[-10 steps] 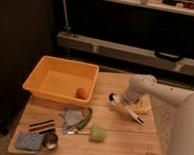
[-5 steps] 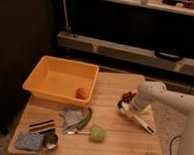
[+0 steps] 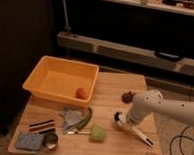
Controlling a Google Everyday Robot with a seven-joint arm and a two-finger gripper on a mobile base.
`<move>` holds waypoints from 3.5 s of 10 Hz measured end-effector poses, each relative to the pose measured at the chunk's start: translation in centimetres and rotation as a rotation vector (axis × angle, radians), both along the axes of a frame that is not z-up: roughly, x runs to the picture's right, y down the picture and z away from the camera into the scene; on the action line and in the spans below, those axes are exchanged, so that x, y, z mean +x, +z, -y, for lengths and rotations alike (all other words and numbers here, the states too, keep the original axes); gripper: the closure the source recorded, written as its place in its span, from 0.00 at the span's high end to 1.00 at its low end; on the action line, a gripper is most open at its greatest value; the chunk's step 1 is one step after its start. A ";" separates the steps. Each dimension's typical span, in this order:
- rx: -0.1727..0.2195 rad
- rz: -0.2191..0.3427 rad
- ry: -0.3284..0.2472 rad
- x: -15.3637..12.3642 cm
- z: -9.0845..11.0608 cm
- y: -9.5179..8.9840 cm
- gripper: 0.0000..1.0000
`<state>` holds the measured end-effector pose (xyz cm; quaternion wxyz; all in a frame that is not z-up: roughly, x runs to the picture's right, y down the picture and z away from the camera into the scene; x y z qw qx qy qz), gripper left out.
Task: Wipe table surface with brush
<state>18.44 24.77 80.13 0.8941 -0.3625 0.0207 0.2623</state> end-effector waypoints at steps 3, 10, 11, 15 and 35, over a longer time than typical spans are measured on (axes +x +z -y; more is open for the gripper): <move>-0.017 0.073 -0.081 -2.4 -2.2 -1.6 0.00; -0.012 0.370 -0.285 -16.6 -2.7 -3.6 0.00; -0.013 0.381 -0.297 -17.5 -2.9 -3.5 0.00; 0.013 0.316 -0.251 -16.8 -1.4 -1.2 0.00; 0.013 0.000 0.090 4.7 6.2 5.4 0.00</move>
